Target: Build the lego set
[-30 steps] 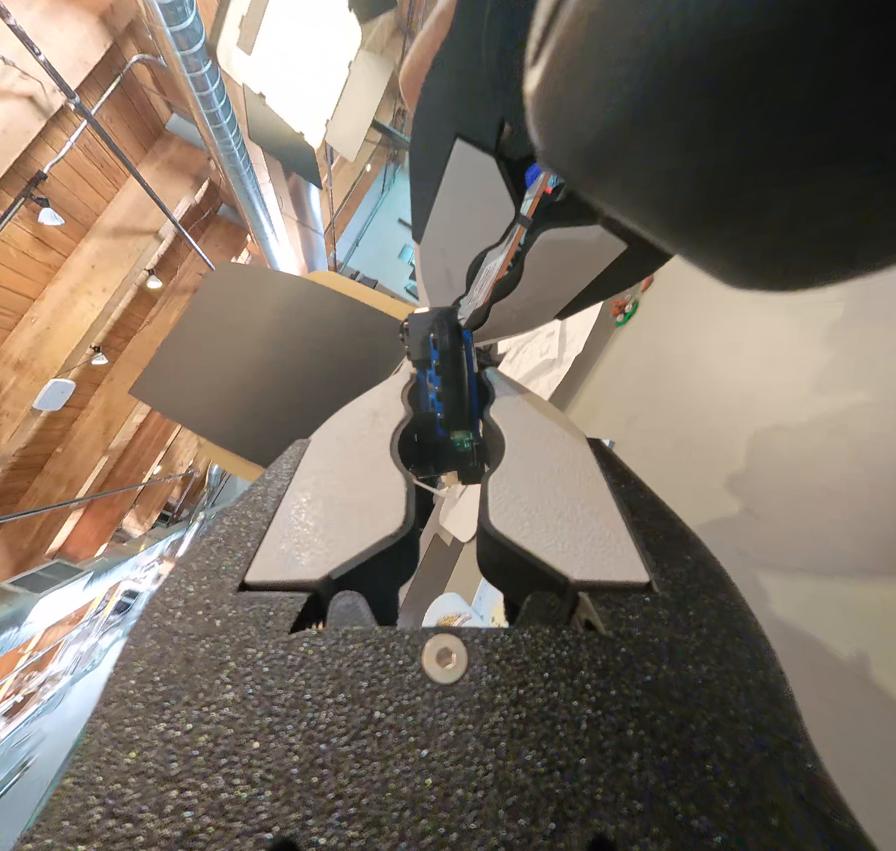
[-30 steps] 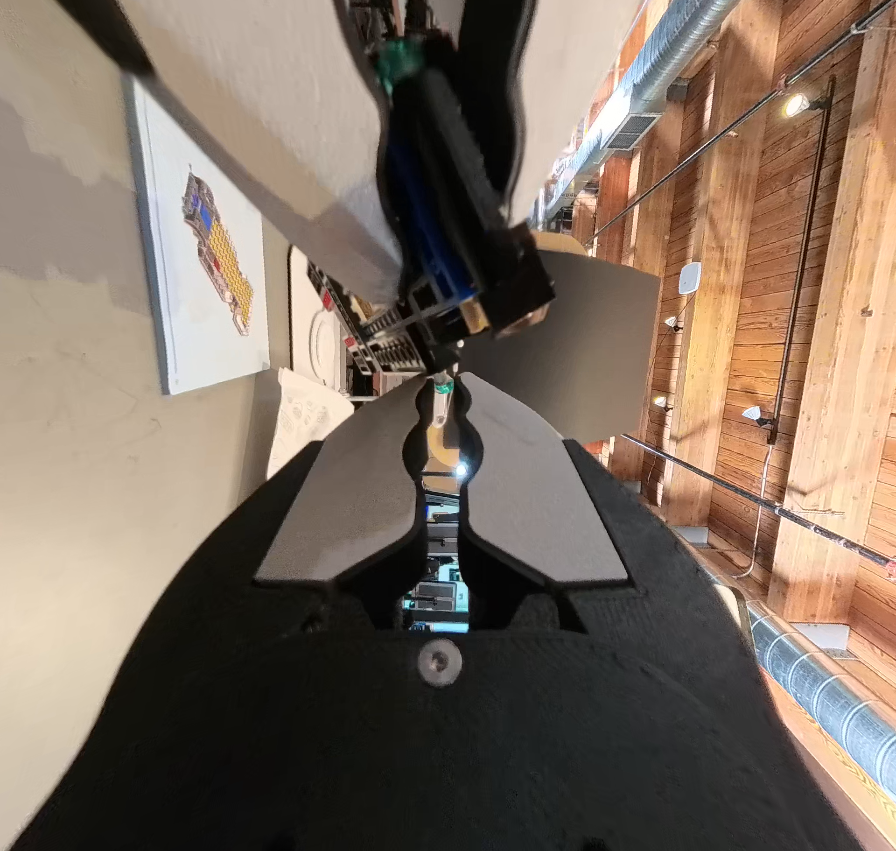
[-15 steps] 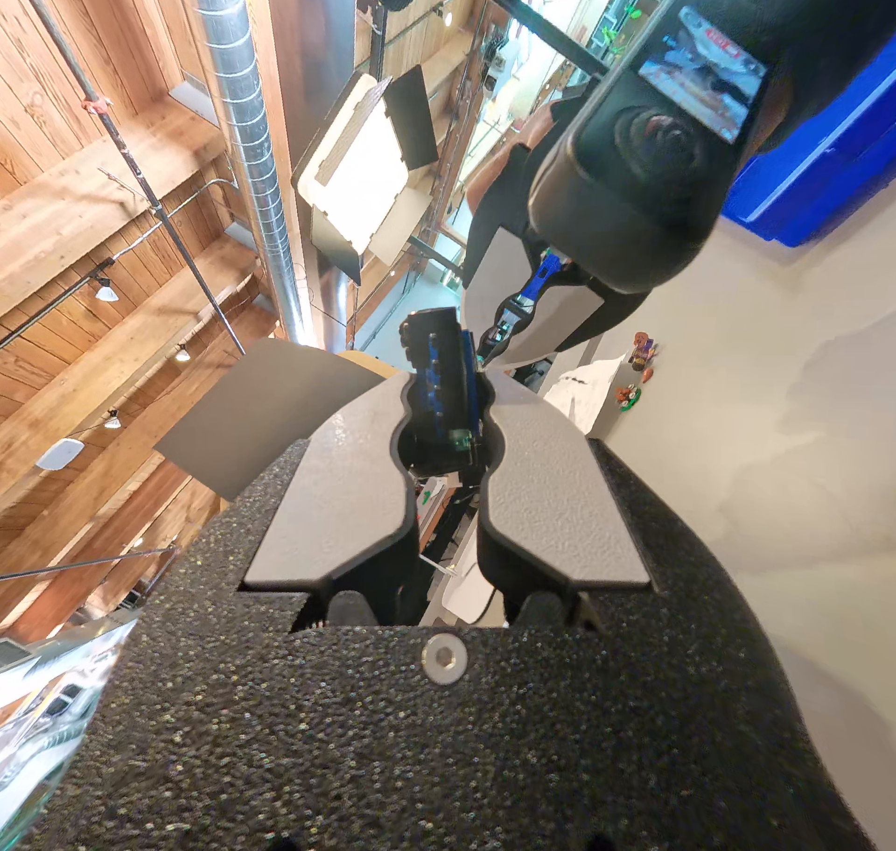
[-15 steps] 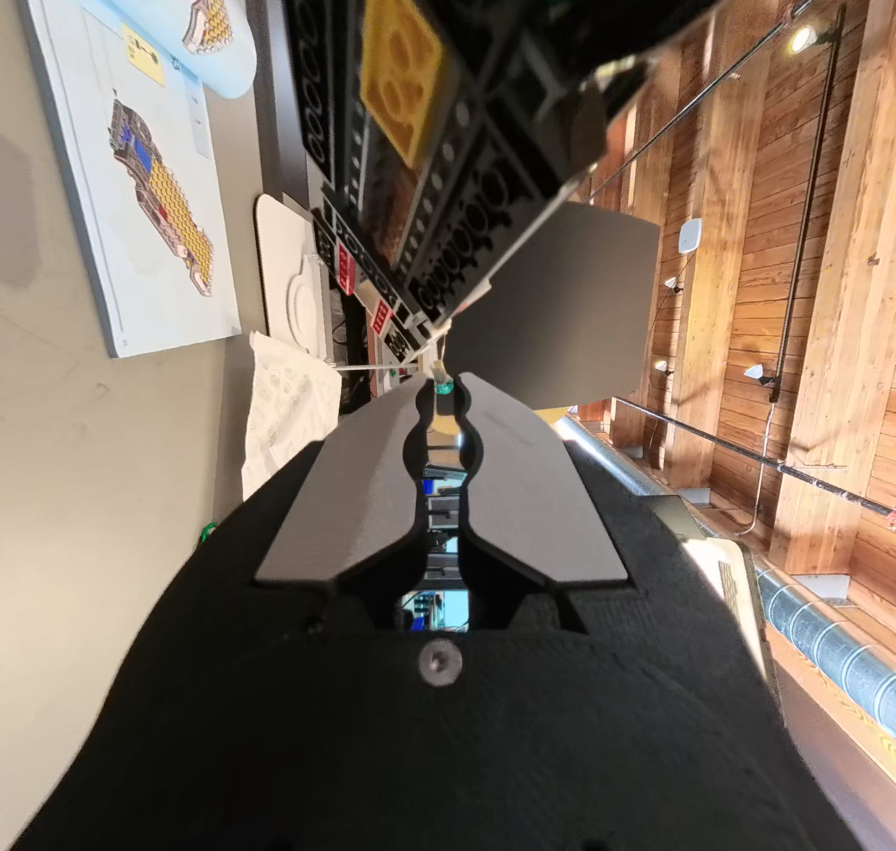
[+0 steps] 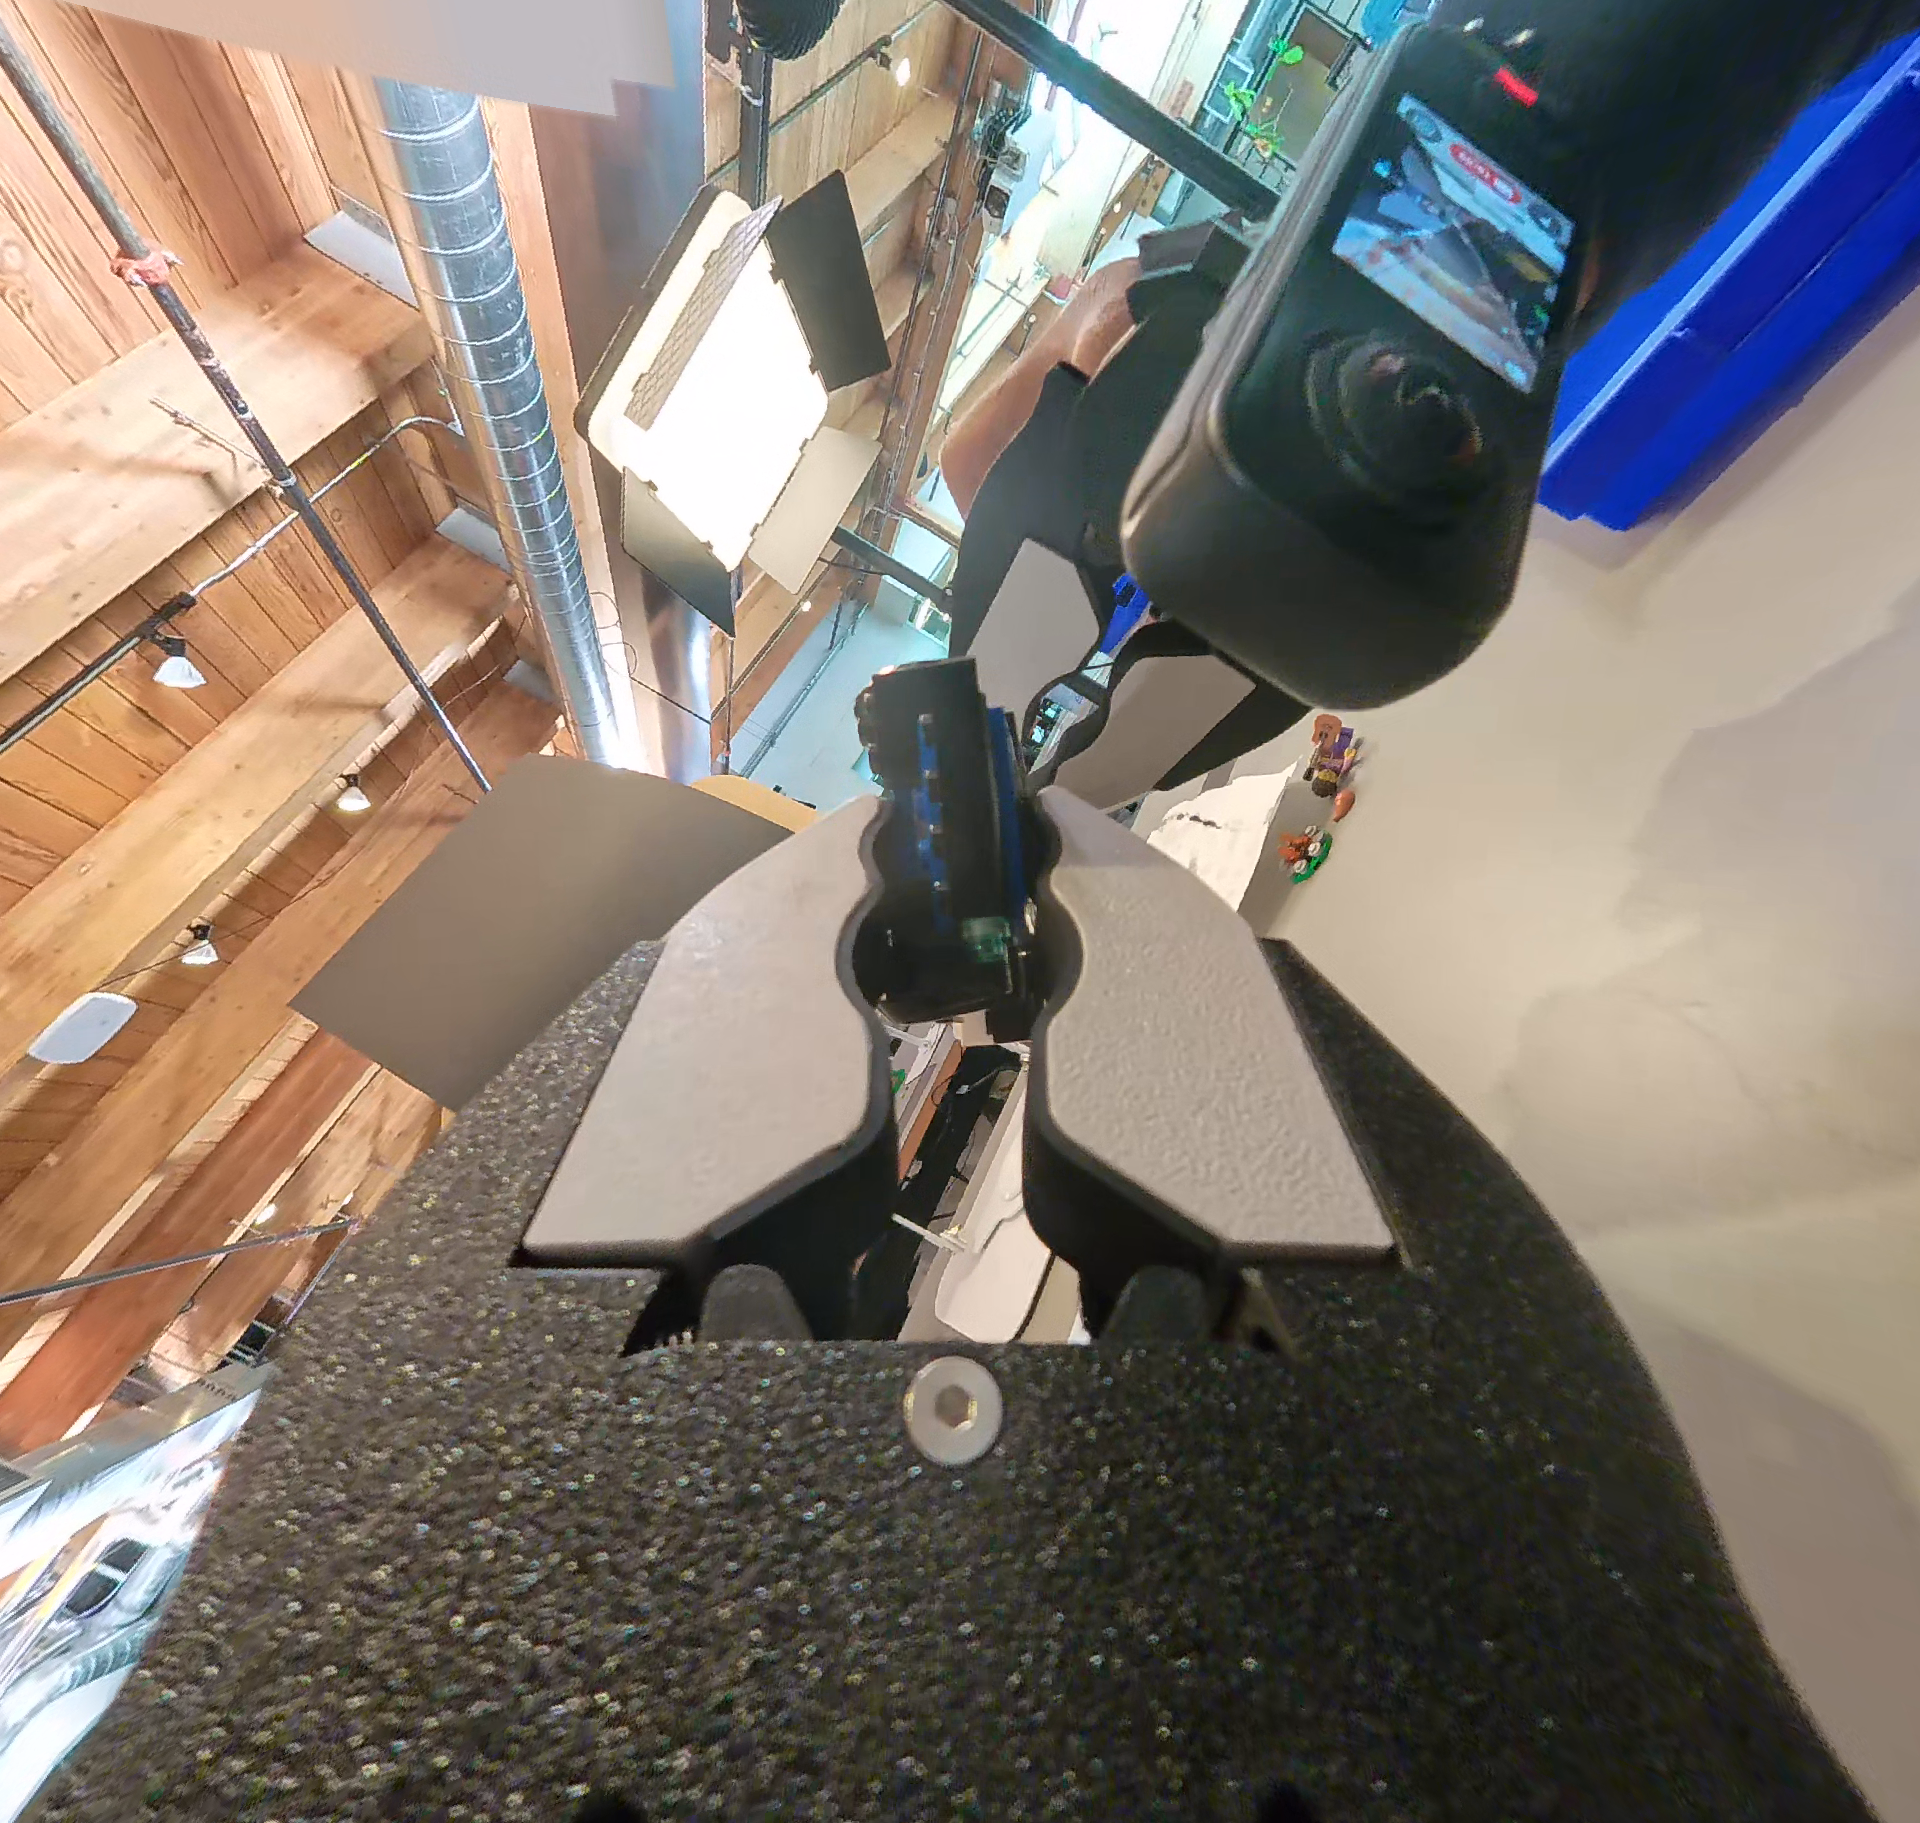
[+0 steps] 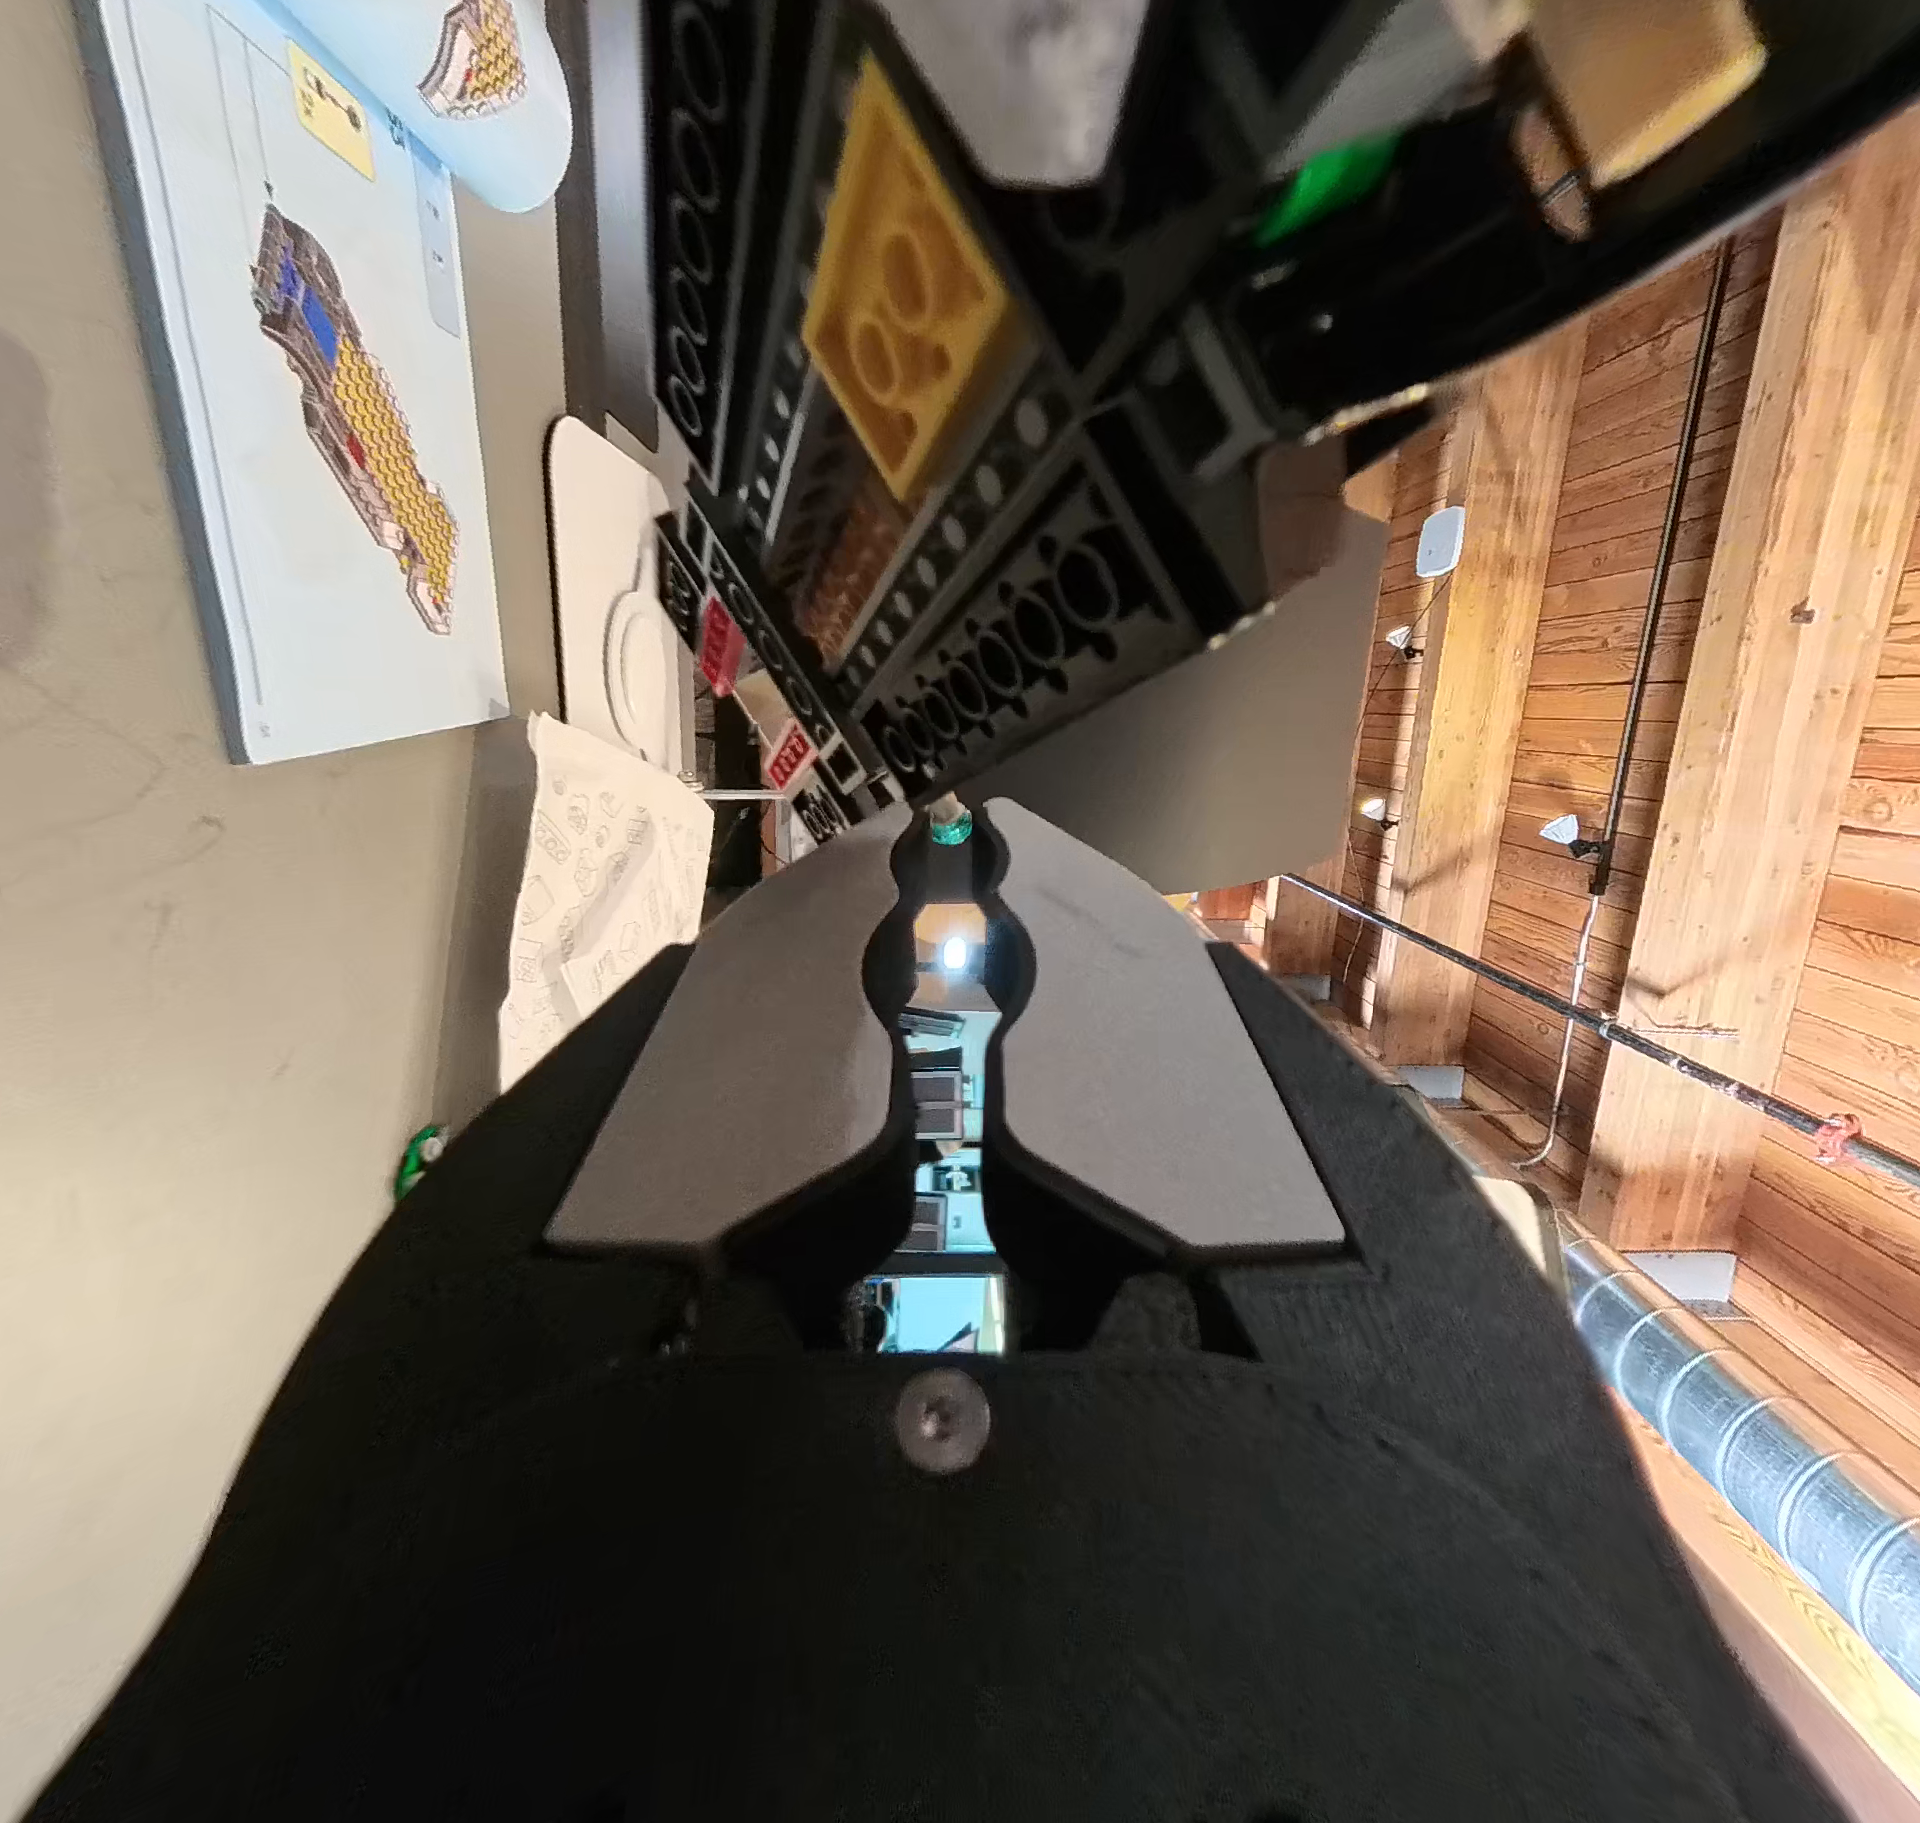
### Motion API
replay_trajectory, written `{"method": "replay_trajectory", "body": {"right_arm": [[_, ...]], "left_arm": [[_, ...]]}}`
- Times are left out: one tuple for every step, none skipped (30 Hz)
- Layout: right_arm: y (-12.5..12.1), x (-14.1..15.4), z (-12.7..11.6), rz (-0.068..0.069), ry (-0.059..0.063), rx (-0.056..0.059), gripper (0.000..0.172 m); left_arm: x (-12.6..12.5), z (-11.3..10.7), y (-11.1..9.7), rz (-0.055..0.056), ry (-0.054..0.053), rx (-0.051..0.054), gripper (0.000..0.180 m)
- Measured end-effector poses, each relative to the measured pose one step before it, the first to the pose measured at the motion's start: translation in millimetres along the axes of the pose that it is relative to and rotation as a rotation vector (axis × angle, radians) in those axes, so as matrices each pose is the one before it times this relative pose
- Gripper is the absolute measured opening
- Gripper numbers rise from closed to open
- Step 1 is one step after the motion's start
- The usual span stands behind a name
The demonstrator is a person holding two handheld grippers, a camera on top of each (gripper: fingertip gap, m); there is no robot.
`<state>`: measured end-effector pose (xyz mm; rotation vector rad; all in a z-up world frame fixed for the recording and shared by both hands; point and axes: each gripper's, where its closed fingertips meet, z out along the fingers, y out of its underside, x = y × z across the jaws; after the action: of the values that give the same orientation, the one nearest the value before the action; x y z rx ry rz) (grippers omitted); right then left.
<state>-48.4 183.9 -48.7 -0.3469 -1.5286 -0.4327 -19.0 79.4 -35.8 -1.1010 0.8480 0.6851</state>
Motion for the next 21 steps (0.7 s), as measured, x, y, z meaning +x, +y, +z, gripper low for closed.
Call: {"method": "replay_trajectory", "body": {"right_arm": [[-0.43, 0.24, -0.13, -0.0123, 0.0058, 0.0007, 0.007], [-0.64, -0.09, -0.21, -0.01, 0.0037, 0.0033, 0.007], [-0.7, -0.42, -0.35, -0.008, 0.0006, 0.0049, 0.007], [-0.45, -0.37, -0.25, -0.0083, 0.0018, 0.0038, 0.007], [-0.22, 0.1, -0.37, -0.0087, 0.0037, 0.0021, 0.007], [-0.08, -0.01, -0.35, -0.0071, 0.003, 0.0017, 0.007], [-0.31, 0.04, -0.37, -0.0031, 0.0016, 0.0025, 0.007], [-0.17, -0.06, -0.38, 0.0001, -0.0004, 0.0028, 0.007], [-0.3, 0.1, -0.46, 0.0008, 0.0004, 0.0035, 0.007], [-0.46, 0.14, -0.55, -0.0002, 0.0016, 0.0042, 0.007], [-0.37, 0.28, -0.51, -0.0008, 0.0024, 0.0042, 0.007], [-0.43, 0.16, -0.49, -0.0005, 0.0024, 0.0045, 0.007], [-0.63, 0.06, -0.45, 0.0, 0.0019, 0.0063, 0.007], [-0.63, 0.12, -0.6, 0.0011, 0.0021, 0.0061, 0.007], [-0.34, -0.14, -0.5, 0.0024, 0.0002, 0.0049, 0.007], [-0.28, -0.24, -0.36, 0.0035, -0.0014, 0.005, 0.007], [0.18, -0.12, -0.33, 0.004, -0.0007, 0.0036, 0.007], [-0.01, 0.16, -0.31, 0.0042, -0.0001, 0.0044, 0.007], [0.15, 0.14, -0.45, 0.004, -0.0003, 0.0045, 0.007], [0.09, 0.3, -0.42, 0.0049, -0.0002, 0.004, 0.007], [0.18, 0.28, -0.4, 0.0064, -0.0003, 0.0031, 0.007]], "left_arm": [[0.06, -0.11, -0.07, 0.0016, -0.0001, -0.0006, 0.022], [0.08, -0.12, -0.03, 0.0021, 0.0014, -0.0007, 0.022], [0.03, -0.21, -0.07, 0.0015, 0.0008, -0.0006, 0.023], [-0.29, -0.22, 0.01, 0.0008, 0.0, -0.0006, 0.023], [-0.29, -0.14, -0.12, 0.0002, -0.001, 0.0007, 0.023], [-0.42, -0.23, -0.38, -0.0005, -0.0009, 0.0015, 0.023], [-0.29, -0.21, -0.21, -0.0008, -0.0008, 0.0008, 0.022], [-0.35, -0.08, -0.07, -0.0002, -0.0014, -0.0004, 0.022], [-0.38, -0.17, -0.15, 0.0009, -0.0021, -0.0003, 0.022], [-0.34, -0.04, 0.07, 0.001, -0.0021, -0.0006, 0.022], [-0.33, -0.12, 0.04, -0.0004, -0.001, -0.0007, 0.022], [-0.34, -0.12, 0.08, -0.0006, -0.0008, -0.0003, 0.022], [-0.28, -0.03, 0.12, -0.0008, -0.0005, -0.0004, 0.023], [-0.18, -0.1, 0.05, -0.0009, -0.0004, 0.0003, 0.023], [-0.1, -0.15, -0.26, -0.0014, 0.0001, 0.0022, 0.023], [-0.03, -0.07, -0.21, -0.0026, 0.0006, 0.0017, 0.023], [-0.08, -0.08, -0.04, -0.0011, 0.0006, -0.0001, 0.023], [-0.03, 0.0, -0.21, 0.0003, 0.0, 0.0014, 0.023], [-0.05, -0.08, -0.22, -0.001, 0.0002, 0.0015, 0.023], [-0.23, -0.17, -0.24, -0.0016, -0.0004, 0.0016, 0.023], [-0.38, -0.09, -0.16, -0.0023, -0.0009, 0.0015, 0.023]]}}
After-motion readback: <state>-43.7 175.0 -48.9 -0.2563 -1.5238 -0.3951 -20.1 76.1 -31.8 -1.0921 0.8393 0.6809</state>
